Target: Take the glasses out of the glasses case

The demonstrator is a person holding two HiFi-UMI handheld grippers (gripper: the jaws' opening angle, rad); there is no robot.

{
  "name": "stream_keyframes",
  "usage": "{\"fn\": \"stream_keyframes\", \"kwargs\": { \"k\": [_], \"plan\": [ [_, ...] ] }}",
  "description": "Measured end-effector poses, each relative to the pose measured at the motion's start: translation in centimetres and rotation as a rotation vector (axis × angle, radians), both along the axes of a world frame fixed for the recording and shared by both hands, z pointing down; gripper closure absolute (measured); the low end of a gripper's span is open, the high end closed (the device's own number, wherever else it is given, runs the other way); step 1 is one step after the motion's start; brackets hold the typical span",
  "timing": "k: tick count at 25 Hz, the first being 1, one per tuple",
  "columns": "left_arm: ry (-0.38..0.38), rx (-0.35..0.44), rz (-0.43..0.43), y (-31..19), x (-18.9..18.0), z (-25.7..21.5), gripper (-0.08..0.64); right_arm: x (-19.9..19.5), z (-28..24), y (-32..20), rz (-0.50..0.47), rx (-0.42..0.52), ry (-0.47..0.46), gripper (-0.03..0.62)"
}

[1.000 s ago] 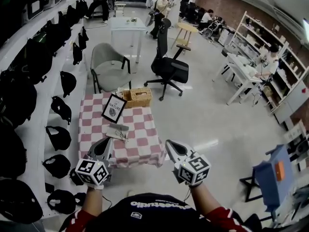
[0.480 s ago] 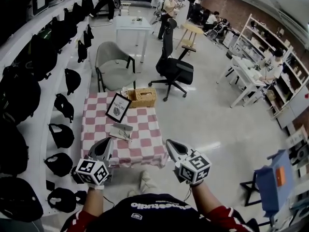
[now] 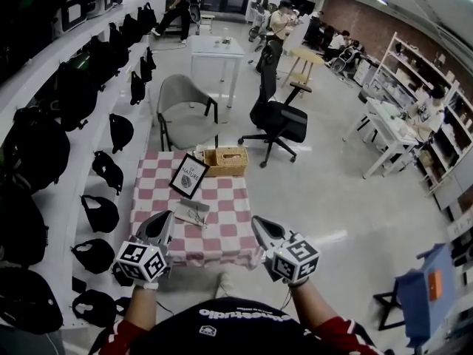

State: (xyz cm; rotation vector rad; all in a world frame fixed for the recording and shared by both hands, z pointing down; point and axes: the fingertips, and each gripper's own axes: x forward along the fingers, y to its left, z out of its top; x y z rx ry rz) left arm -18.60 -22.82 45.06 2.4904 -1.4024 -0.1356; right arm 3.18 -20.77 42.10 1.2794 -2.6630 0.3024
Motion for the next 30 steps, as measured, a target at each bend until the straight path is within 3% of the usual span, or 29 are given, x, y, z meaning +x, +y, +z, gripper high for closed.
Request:
{"fn": "stream_keyframes", "kwargs": {
  "k": [17, 22, 30],
  "plan": [
    [-0.033, 0.027, 0.127, -0.9, 3.2, -0.6, 0.551, 1.3, -0.1, 0.3, 0.02, -0.02, -0.004, 0.588],
    [-0.033, 0.033, 0.162, -1.1, 3.5, -0.3, 0.483, 1.1, 0.6, 0.5, 0.007, -0.022, 0.0, 0.588],
    [-0.155, -0.018, 0.192, -2.3, 3.4, 3.7, 0.451, -0.1, 1.4, 0.2, -0.004, -0.049, 0.006, 0.588]
  ]
}}
